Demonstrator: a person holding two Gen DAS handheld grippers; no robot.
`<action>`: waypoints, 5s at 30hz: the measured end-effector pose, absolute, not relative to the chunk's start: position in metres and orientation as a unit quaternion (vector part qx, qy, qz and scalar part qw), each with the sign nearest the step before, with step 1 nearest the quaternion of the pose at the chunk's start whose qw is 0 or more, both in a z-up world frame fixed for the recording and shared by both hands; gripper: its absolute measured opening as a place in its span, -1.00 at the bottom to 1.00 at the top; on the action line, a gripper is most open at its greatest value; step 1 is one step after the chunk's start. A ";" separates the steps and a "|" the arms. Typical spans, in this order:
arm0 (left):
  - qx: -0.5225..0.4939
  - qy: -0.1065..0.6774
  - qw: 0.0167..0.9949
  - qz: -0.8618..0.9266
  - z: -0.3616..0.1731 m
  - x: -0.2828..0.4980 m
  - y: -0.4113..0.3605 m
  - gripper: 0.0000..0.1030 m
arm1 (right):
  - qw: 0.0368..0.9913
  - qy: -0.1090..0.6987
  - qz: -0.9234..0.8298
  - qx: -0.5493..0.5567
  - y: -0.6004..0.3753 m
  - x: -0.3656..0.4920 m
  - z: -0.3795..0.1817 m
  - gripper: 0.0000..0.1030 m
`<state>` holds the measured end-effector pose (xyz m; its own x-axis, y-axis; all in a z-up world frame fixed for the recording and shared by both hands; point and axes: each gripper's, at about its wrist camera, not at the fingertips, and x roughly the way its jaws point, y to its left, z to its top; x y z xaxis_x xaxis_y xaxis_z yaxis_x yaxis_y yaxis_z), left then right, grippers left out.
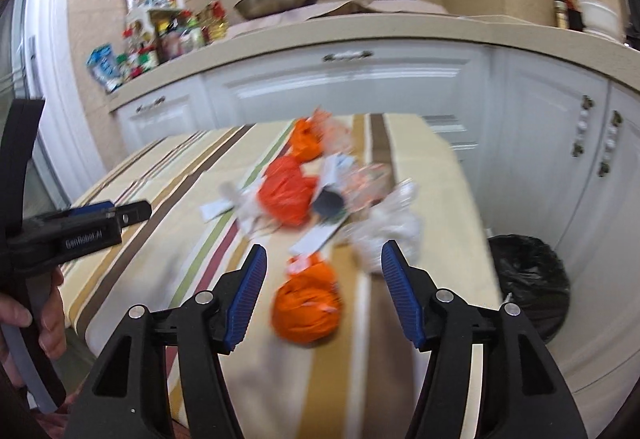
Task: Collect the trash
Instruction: 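Return the right tool to the table and close it on the orange bag, then lift the orange bag with the right tool while the left tool grasps the small white green-print tube, then carry the orange bag with the right tool while the left tool carries the tube, both opening over the bin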
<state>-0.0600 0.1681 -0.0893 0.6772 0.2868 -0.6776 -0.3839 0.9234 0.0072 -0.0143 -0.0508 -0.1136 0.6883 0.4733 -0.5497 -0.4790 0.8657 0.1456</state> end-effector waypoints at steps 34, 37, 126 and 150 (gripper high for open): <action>-0.025 0.382 0.912 0.146 -0.114 -0.007 0.143 0.23 | 0.939 0.288 0.188 0.004 -0.104 0.005 -0.110 -0.16; -0.023 0.386 0.910 0.147 -0.116 0.003 0.143 0.23 | 0.942 0.286 0.176 0.004 -0.114 0.017 -0.107 -0.16; -0.017 0.339 0.937 -0.083 -0.068 0.083 -0.065 -0.98 | 0.965 0.255 0.031 0.054 -0.276 0.069 -0.094 -0.16; 0.013 0.420 0.902 -0.096 -0.142 0.181 -0.166 -0.80 | 0.951 0.294 0.021 0.089 -0.320 0.133 -0.153 0.11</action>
<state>0.1806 -0.1660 -0.1418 0.6284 -0.1627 -0.7607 0.1844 0.9812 -0.0576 0.1333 -0.3197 -0.1535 0.8262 0.0919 -0.5559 0.0126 0.9833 0.1813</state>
